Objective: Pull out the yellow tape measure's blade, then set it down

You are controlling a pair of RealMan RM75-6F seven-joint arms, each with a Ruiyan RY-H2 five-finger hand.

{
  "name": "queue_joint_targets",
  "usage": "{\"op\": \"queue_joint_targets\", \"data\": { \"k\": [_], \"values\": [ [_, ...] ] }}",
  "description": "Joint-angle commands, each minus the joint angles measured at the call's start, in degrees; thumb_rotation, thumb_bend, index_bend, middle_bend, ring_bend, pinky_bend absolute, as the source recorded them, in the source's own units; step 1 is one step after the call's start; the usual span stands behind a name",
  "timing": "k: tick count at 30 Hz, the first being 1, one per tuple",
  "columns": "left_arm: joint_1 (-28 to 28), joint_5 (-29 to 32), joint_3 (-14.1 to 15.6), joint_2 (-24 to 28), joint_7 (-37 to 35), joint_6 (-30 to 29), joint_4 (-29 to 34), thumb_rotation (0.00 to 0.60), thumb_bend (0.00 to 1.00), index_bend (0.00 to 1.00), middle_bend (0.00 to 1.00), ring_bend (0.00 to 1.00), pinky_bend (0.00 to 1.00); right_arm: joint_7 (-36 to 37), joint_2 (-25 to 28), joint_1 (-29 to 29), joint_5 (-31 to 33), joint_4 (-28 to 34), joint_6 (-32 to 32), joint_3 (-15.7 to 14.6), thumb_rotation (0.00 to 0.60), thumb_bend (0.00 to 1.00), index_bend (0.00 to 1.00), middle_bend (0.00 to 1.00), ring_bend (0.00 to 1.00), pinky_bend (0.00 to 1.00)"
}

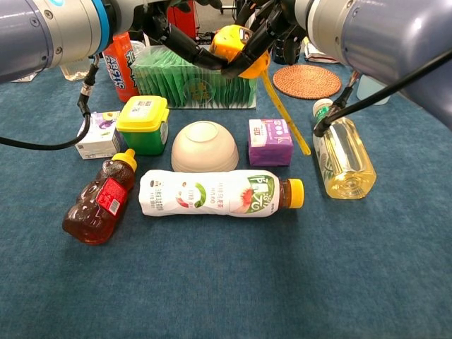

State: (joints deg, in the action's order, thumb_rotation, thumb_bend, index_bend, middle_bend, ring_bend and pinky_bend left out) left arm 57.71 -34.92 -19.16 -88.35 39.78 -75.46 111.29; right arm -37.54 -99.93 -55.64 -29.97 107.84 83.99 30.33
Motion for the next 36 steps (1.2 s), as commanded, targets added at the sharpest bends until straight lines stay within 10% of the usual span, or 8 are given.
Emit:
{"op": "queue_joint_targets", "data": {
  "k": [1, 36],
  "values": [
    [0.01, -0.04, -0.02, 0.05, 0.08, -0.01, 0.0, 0.462, 0.28, 0.06, 0.03, 0.0, 0.26, 0.05, 0.03, 0.05, 0.01, 0.12, -0.11, -0.01, 0.6, 0.23, 0.68, 0.63, 0.72, 0.72],
    [-1.45, -2.11, 0.59, 2.21, -1.05, 0.26, 0.71, 0.459, 0.34, 0.06, 0.03, 0.0, 0.27, 0.8, 2.15, 1.19, 0.81, -0.66, -1.65, -0.13, 0.6, 0.23, 0.68, 0.63, 0.73, 0.72]
  ]
}}
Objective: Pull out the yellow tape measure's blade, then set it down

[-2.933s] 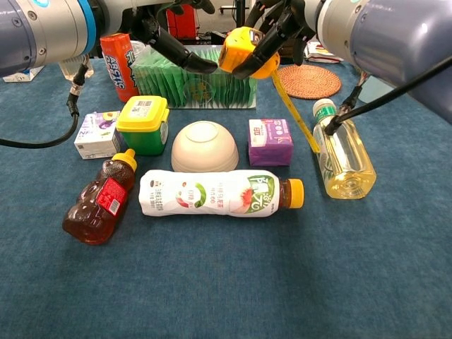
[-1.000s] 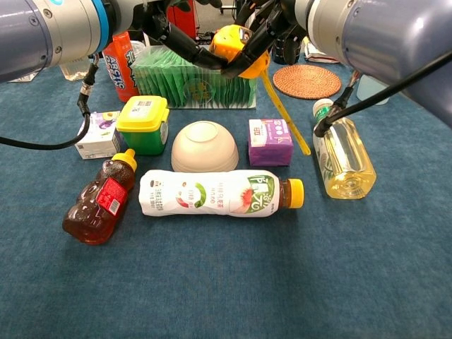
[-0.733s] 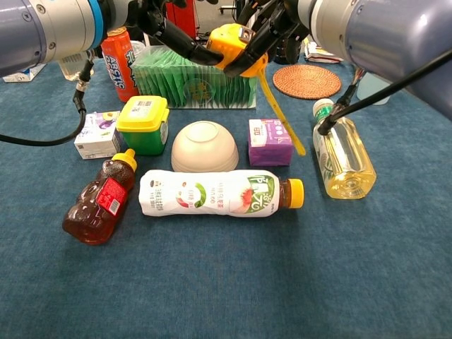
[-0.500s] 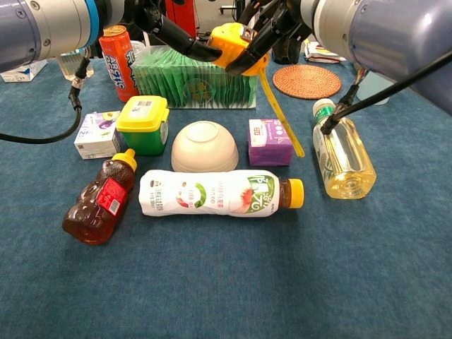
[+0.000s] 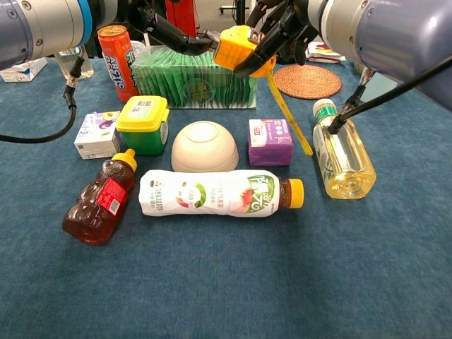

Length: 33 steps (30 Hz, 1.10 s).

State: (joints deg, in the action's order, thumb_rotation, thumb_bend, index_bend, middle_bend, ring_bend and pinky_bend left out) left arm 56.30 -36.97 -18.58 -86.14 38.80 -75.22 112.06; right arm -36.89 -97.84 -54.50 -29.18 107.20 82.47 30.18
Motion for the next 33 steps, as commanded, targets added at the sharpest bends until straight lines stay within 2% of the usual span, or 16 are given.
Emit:
{"op": "queue_joint_targets", "data": {
  "k": [1, 4, 7, 8, 12, 17, 33],
  "values": [
    [-0.06, -0.18, 0.01, -0.03, -0.14, 0.0, -0.14, 0.466, 0.34, 0.06, 0.03, 0.0, 0.27, 0.18, 0.1, 0.06, 0.04, -0.03, -0.2, 0.01, 0.6, 0.23, 0.68, 0.63, 0.73, 0.72],
    [-0.15, -0.65, 0.05, -0.18, -0.36, -0.08, -0.43, 0.49, 0.34, 0.1, 0.03, 0.0, 0.28, 0.3, 0.24, 0.13, -0.01, -0.09, -0.26, 0.0, 0.6, 0.23, 0.68, 0.63, 0.73, 0.72],
    [-0.22, -0.98, 0.06, -0.35, -0.47, -0.21, -0.64, 0.529, 0.34, 0.22, 0.1, 0.04, 0.31, 0.35, 0.41, 0.19, -0.05, -0.08, -0.28, -0.01, 0.6, 0.23, 0.68, 0.63, 0.73, 0.72],
    [-0.23, -1.11, 0.01, -0.38, -0.48, -0.33, -0.71, 0.545, 0.35, 0.28, 0.14, 0.07, 0.32, 0.36, 0.45, 0.21, -0.06, -0.09, -0.26, -0.02, 0.6, 0.23, 0.68, 0.63, 0.73, 0.72],
    [-0.37, -1.03, -0.15, -0.28, -0.49, -0.42, -0.63, 0.559, 0.35, 0.42, 0.24, 0.14, 0.34, 0.57, 0.66, 0.36, 0.11, -0.22, -0.32, 0.05, 0.6, 0.23, 0.68, 0.63, 0.73, 0.72],
    [-0.42, -0.69, -0.29, -0.16, -0.58, -0.1, -0.6, 0.559, 0.36, 0.45, 0.28, 0.18, 0.35, 0.78, 0.85, 0.5, 0.22, -0.34, -0.49, 0.04, 0.6, 0.23, 0.68, 0.63, 0.73, 0.72],
    [-1.14, -2.99, -0.25, -0.09, -3.88, 1.85, -1.5, 0.565, 0.38, 0.45, 0.28, 0.18, 0.35, 0.93, 1.63, 0.68, 0.81, -0.42, -1.19, -0.15, 0.6, 0.23, 0.68, 0.63, 0.74, 0.73]
  ]
}}
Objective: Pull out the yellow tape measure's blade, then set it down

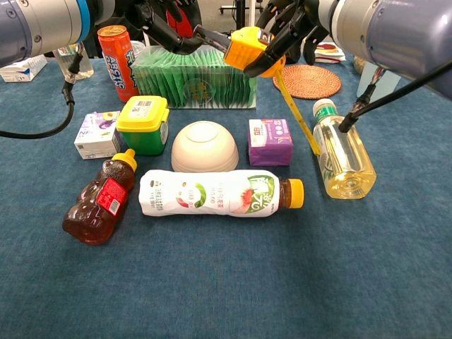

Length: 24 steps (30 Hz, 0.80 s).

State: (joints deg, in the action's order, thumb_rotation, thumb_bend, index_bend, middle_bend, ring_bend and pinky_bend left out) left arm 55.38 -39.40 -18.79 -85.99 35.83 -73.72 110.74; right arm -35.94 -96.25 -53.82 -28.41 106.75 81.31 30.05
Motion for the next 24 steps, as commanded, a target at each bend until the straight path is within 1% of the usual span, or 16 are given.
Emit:
{"op": "queue_joint_targets", "data": {
  "k": [1, 3, 5, 18, 21, 24],
  "values": [
    [-0.33, -0.81, -0.01, -0.34, -1.32, 0.47, -0.29, 0.569, 0.39, 0.45, 0.28, 0.18, 0.35, -0.03, 0.07, 0.0, 0.11, 0.02, -0.04, -0.04, 0.6, 0.23, 0.68, 0.63, 0.74, 0.73],
    [-0.52, -0.9, -0.09, -0.45, -2.13, 0.83, -0.29, 0.594, 0.39, 0.45, 0.28, 0.18, 0.35, -0.05, 0.12, 0.03, 0.3, -0.05, -0.13, -0.13, 0.6, 0.23, 0.68, 0.63, 0.74, 0.73],
    [-0.68, -1.17, -0.28, -0.52, -3.02, 1.17, -0.38, 0.6, 0.4, 0.45, 0.28, 0.18, 0.35, -0.02, 0.2, 0.08, 0.51, -0.06, -0.28, -0.19, 0.6, 0.23, 0.68, 0.63, 0.74, 0.73],
    [-1.93, -5.29, -0.24, -1.0, -7.82, 2.52, -1.7, 0.6, 0.42, 0.45, 0.28, 0.18, 0.35, -0.05, 0.61, 0.06, 0.71, 0.29, -0.22, -0.37, 0.6, 0.23, 0.68, 0.63, 0.75, 0.74],
    [-2.1, -5.15, -0.45, -0.84, -8.47, 3.01, -1.44, 0.6, 0.42, 0.49, 0.28, 0.18, 0.35, -0.03, 0.66, 0.05, 0.65, 0.35, -0.15, -0.4, 0.6, 0.23, 0.68, 0.63, 0.75, 0.74],
    [-2.42, -6.69, -0.58, -1.19, -9.95, 3.01, -2.0, 0.6, 0.43, 0.52, 0.28, 0.18, 0.35, -0.09, 0.73, 0.03, 0.75, 0.4, -0.08, -0.4, 0.6, 0.23, 0.68, 0.63, 0.75, 0.74]
  ]
}}
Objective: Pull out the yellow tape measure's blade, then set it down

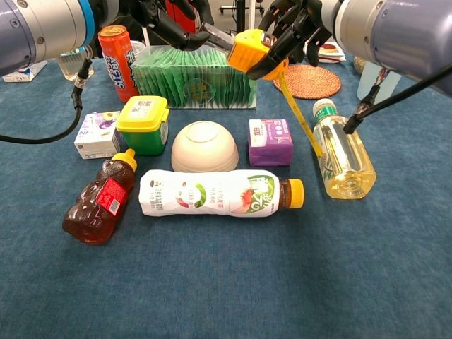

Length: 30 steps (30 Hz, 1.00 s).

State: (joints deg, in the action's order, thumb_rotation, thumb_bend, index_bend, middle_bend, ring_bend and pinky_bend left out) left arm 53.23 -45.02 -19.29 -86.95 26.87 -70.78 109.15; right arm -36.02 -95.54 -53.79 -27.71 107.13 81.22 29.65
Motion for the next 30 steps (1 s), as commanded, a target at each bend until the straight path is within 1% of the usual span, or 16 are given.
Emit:
{"op": "queue_joint_targets", "data": {
  "k": [1, 8, 19, 27, 30],
  "values": [
    [-0.37, -1.12, 0.0, -0.22, -1.18, 0.22, -0.46, 0.6, 0.43, 0.52, 0.28, 0.18, 0.35, 0.01, 0.06, 0.02, 0.13, 0.04, 0.03, 0.02, 0.6, 0.23, 0.68, 0.63, 0.75, 0.74],
    [-0.37, 1.45, -0.36, 0.4, -1.12, 1.47, 0.33, 0.6, 0.43, 0.52, 0.28, 0.18, 0.35, 0.13, 0.3, 0.16, 0.18, 0.16, 0.16, 0.06, 0.6, 0.23, 0.68, 0.63, 0.75, 0.74],
    [-1.14, 2.04, -0.5, 2.43, -1.25, 1.45, 1.87, 0.6, 0.43, 0.52, 0.28, 0.18, 0.35, 0.15, 1.0, 0.43, 0.51, -0.46, -0.44, -0.26, 0.6, 0.23, 0.68, 0.63, 0.75, 0.74],
    [-3.19, 1.76, 0.36, 5.41, -2.92, 1.72, 2.97, 0.6, 0.43, 0.52, 0.28, 0.18, 0.35, -0.44, 2.04, 0.61, -1.0, -0.91, -1.1, -1.59, 0.6, 0.23, 0.68, 0.63, 0.75, 0.74],
    [-4.12, 1.48, 0.7, 6.78, -3.9, 1.99, 3.41, 0.6, 0.43, 0.52, 0.28, 0.18, 0.35, -1.37, 2.85, 0.62, -2.04, -0.93, -1.52, -2.67, 0.6, 0.23, 0.68, 0.63, 0.74, 0.74]
  ]
}}
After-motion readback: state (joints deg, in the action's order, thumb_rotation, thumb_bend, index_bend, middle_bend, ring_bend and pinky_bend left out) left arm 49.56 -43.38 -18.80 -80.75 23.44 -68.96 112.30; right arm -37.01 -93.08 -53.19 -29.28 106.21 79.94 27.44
